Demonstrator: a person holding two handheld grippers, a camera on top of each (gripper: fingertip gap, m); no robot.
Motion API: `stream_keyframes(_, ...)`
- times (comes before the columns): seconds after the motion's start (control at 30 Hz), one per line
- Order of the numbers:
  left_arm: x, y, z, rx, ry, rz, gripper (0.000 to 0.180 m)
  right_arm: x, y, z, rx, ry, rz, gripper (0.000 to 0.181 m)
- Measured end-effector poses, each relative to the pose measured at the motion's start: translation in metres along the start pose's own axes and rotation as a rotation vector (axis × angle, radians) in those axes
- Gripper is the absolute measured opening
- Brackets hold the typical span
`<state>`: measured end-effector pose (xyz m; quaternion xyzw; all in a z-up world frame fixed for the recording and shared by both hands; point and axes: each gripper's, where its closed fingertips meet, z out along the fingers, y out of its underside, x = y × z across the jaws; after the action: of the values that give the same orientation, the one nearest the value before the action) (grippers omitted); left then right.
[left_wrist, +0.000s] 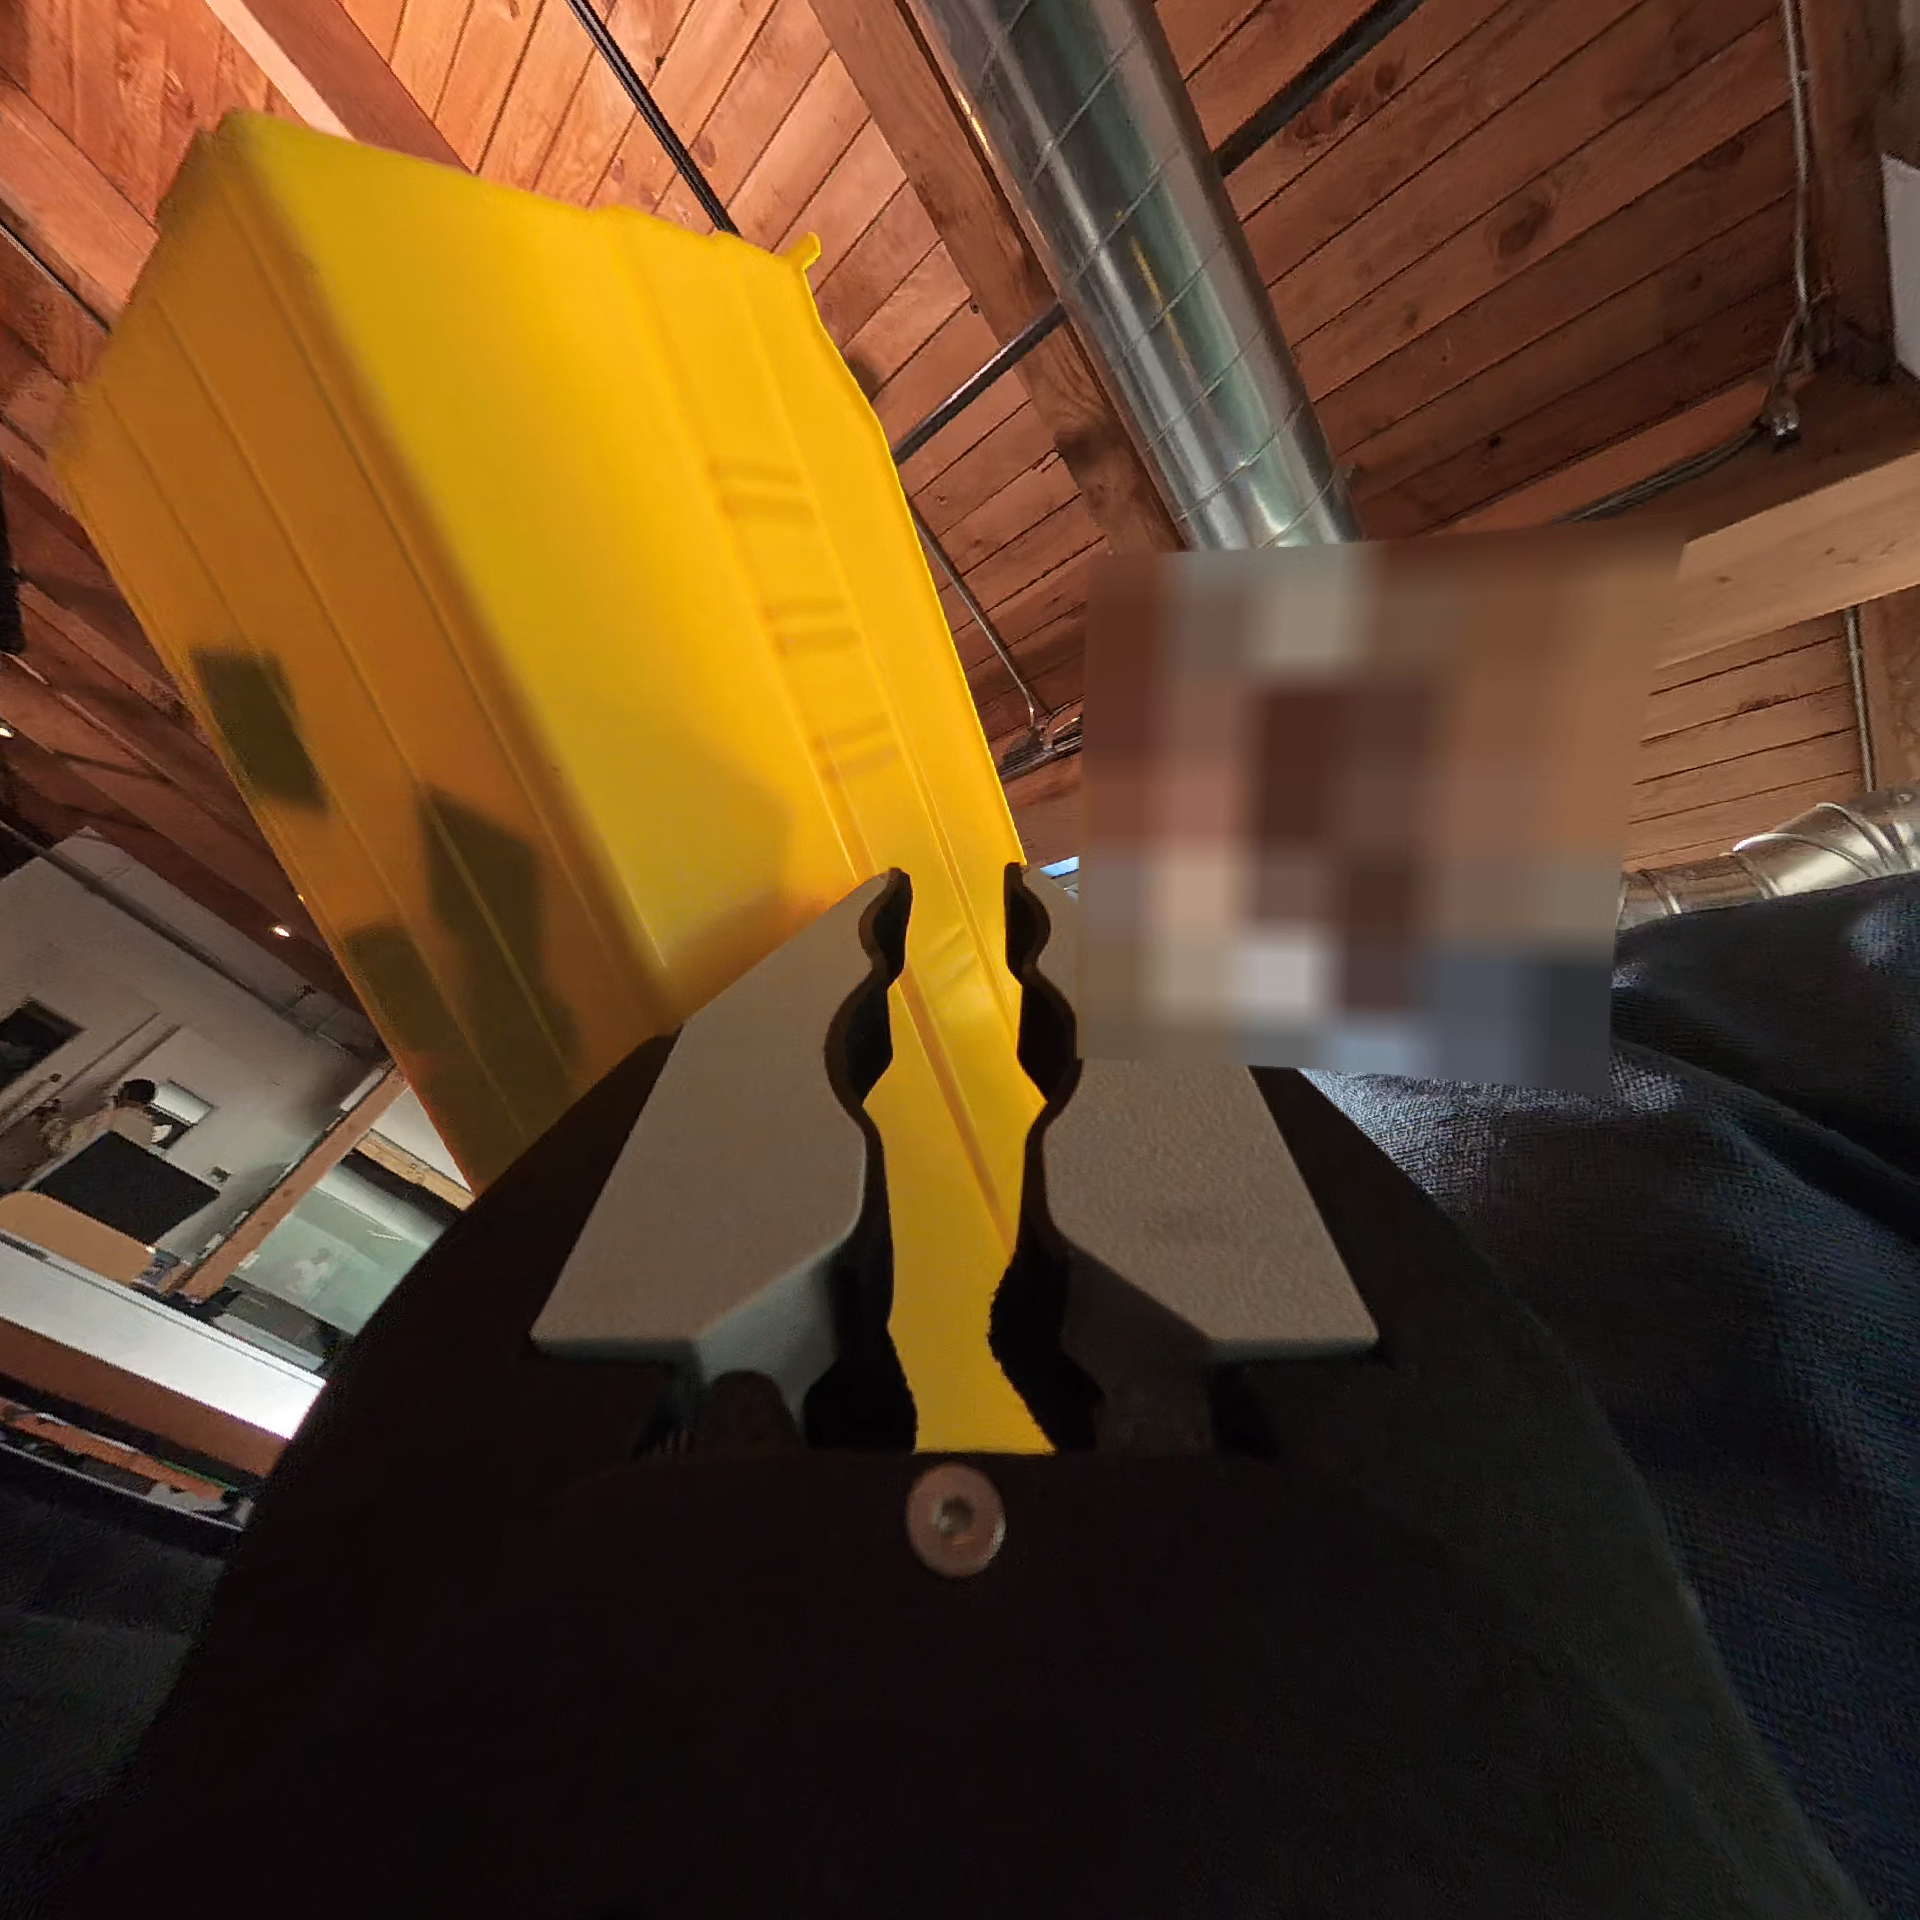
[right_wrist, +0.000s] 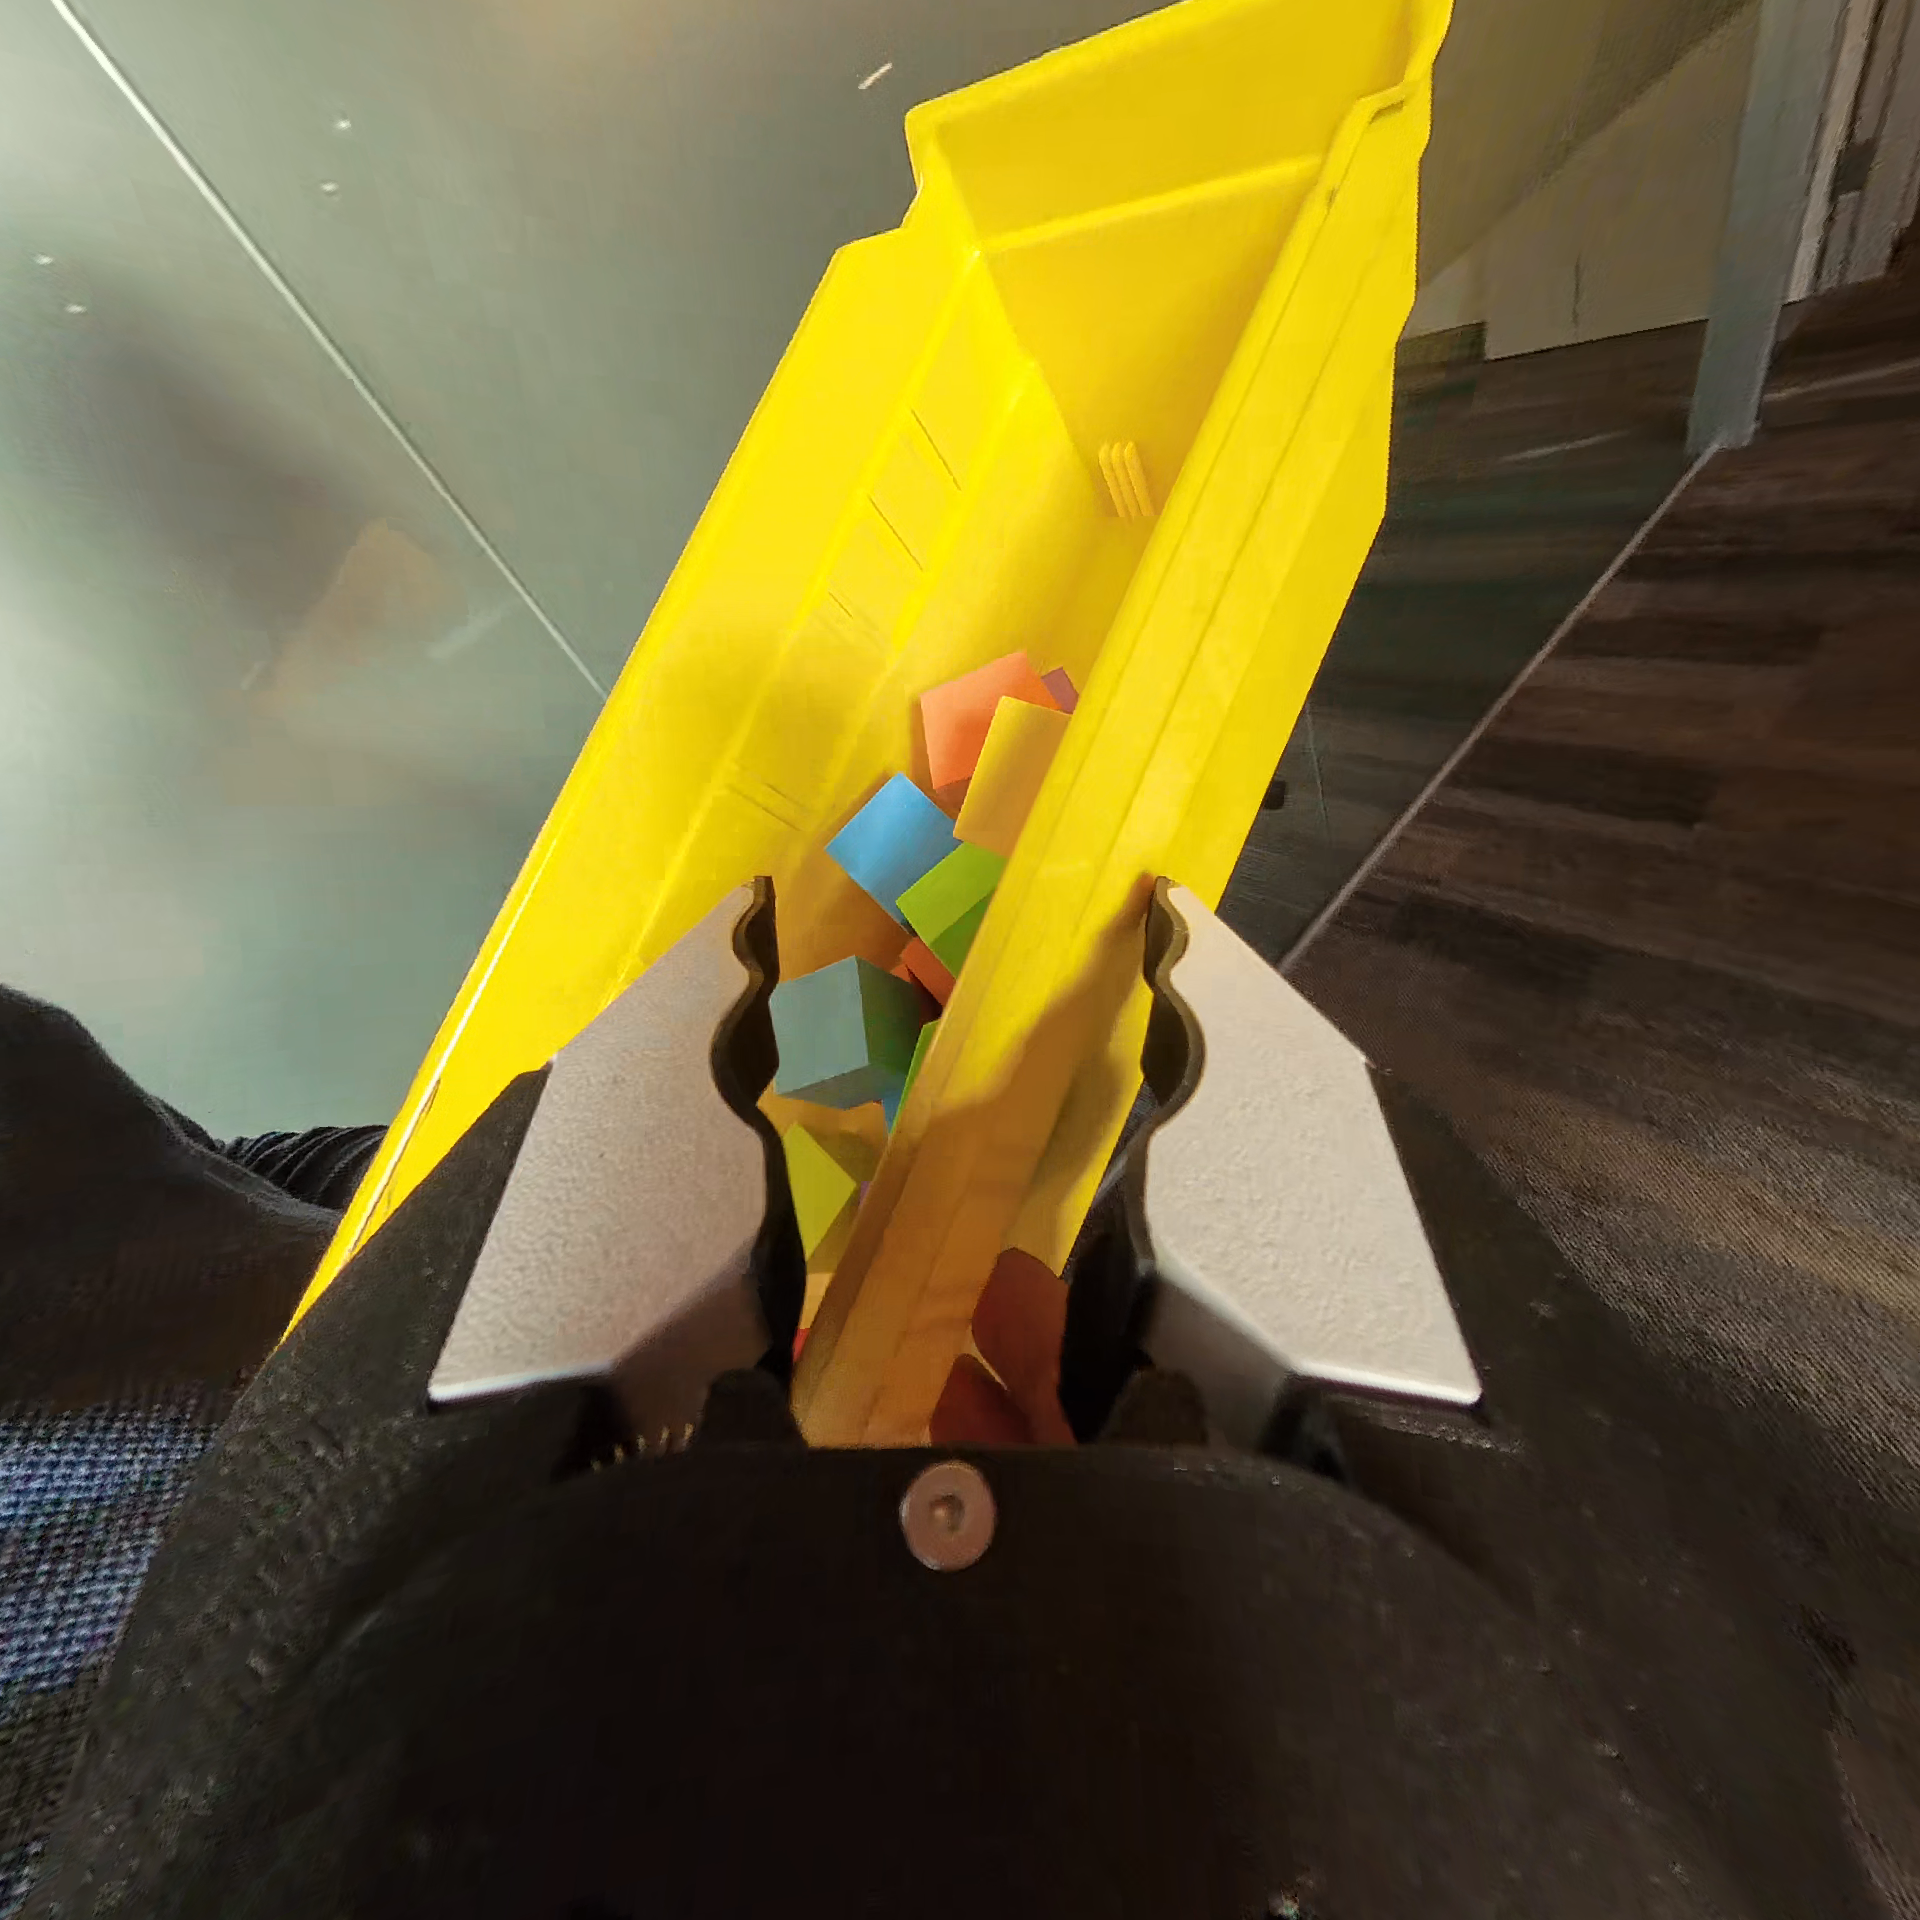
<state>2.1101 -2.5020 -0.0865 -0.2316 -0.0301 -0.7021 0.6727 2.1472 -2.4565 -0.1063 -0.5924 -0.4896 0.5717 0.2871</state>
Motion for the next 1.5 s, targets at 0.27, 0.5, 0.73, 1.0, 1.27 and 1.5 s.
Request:
stream_keyframes(0.27,-0.147,-0.254,0.017,0.082,-0.084,0.205,0.012,0.184,-0.145,0.198,-0.143,-0.236,-0.023,0.071)
stream_keyframes(0.5,-0.301,-0.456,0.004,0.008,-0.065,0.205,0.014,0.378,-0.229,0.362,-0.139,-0.139,-0.036,0.048)
stream_keyframes(0.73,-0.479,-0.659,0.048,-0.113,-0.006,0.043,0.014,0.574,-0.361,0.479,-0.064,0.066,0.021,0.040)
stream_keyframes(1.0,-0.680,-0.843,0.064,-0.162,0.015,-0.008,0.013,0.796,-0.468,0.596,-0.009,0.140,0.048,0.030)
stream_keyframes(1.27,-0.888,-1.053,0.099,-0.175,-0.037,0.060,0.013,1.030,-0.614,0.742,-0.018,0.089,0.048,0.027)
stream_keyframes(1.5,-1.048,-1.225,0.107,-0.199,-0.090,0.110,0.014,1.194,-0.725,0.856,-0.033,0.103,0.003,0.025)
